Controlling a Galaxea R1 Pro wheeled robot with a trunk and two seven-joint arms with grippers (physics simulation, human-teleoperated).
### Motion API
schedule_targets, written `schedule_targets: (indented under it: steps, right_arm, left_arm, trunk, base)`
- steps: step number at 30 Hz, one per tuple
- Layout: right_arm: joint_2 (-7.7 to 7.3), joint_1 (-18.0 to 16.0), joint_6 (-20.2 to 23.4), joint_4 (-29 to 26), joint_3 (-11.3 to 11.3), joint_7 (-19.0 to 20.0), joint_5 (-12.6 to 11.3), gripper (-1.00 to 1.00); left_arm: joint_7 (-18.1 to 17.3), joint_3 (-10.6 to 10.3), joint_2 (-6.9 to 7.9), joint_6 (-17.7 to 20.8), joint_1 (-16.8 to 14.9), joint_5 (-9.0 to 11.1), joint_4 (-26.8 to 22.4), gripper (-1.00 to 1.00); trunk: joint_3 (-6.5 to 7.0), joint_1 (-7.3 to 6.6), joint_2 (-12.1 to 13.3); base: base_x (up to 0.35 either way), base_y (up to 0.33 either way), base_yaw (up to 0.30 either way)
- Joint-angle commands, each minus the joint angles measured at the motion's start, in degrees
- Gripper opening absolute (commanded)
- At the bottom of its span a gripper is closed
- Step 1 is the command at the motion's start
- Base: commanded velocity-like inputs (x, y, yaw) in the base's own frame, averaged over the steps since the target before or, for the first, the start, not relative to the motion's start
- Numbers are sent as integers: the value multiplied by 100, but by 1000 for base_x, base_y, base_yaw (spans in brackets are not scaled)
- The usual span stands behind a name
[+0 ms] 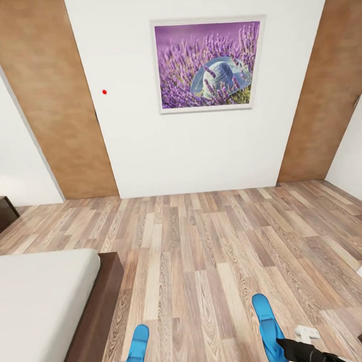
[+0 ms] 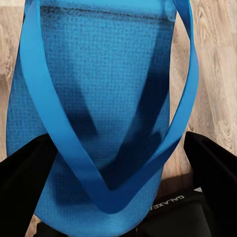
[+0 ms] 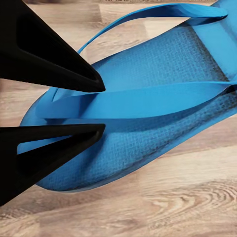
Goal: In the bedroom, move the book from the bed onto either nightstand, and place the two sandals side by side next to the bed.
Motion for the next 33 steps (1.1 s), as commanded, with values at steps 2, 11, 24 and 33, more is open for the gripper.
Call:
schedule_targets:
  steps: [2,11,24,33]
  right_arm:
    - [-4,-10,-28,28,-8,39,-27,-100]
    - [-4,-10,-27,28,-8,40,-26,-100]
    - [-4,-10,-24,28,-8,38,-26,-100]
    - [-4,-10,-24,28,-8,33,-26,-100]
  left_arm:
    - [-17,38,0,-35,-4,-63,5,-100]
    - [-17,38,0,-35,-4,-63,5,-100]
    - [-17,38,-41,-34,-4,-64,5,-100]
    - [-17,38,-51,-31,-4,-63,5,-100]
  trunk:
    - [13,0,-3]
    - [96,0,-3]
    - [108,0,-3]
    - [108,0,-3]
  base:
    - [0,0,0]
    - [0,0,0]
    - [242,0,0]
    - [334,0,0]
